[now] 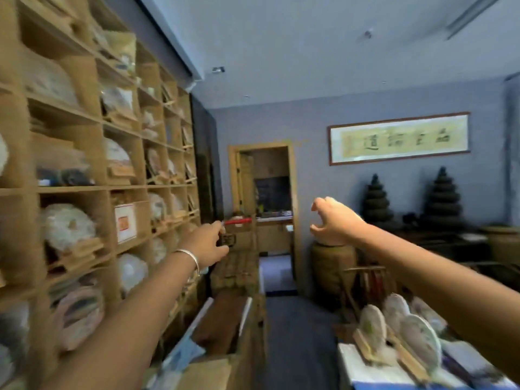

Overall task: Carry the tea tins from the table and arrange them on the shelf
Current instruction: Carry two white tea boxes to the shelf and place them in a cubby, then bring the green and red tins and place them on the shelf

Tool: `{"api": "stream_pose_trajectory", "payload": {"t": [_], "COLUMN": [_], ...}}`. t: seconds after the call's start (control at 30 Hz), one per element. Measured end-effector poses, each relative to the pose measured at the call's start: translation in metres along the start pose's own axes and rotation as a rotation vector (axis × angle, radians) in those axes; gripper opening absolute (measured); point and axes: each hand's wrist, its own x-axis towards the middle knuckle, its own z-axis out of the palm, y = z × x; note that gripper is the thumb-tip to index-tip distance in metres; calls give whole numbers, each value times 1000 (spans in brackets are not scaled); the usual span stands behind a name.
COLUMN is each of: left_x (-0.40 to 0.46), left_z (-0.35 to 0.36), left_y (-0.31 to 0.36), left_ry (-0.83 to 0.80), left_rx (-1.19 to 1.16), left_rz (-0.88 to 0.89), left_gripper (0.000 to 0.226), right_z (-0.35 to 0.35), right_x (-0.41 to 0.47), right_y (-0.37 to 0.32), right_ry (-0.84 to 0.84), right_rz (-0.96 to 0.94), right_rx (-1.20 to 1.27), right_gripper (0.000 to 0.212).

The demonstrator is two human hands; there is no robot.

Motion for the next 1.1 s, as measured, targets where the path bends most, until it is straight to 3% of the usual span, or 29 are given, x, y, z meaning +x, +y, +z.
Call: {"api": "stream_pose_trajectory", "payload": {"t": [0.27, 0.5, 0.6, 0.83, 1.1], "left_x": [61, 70, 75, 76, 102], "left_z": [194, 307, 339, 431, 552], "left_y": [275, 465, 523, 625, 698], "left_ry": [-395, -580, -651, -814, -912], "left_rx": [-269, -281, -277, -252, -156], "left_rz": [241, 471, 565, 740, 790], "left_gripper": [44, 51, 51, 64, 73], "right_z": [-71, -70, -72, -56, 0], "right_x": [-122, -223, -251, -291, -284], "right_y": [286, 442, 485, 572, 678], "right_ry": [-126, -310, -367, -473, -617], "right_rz": [444, 655, 720, 827, 837], "right_rx": [-232, -328, -342, -376, -423], "right_gripper": [49, 48, 38, 51, 49]}}
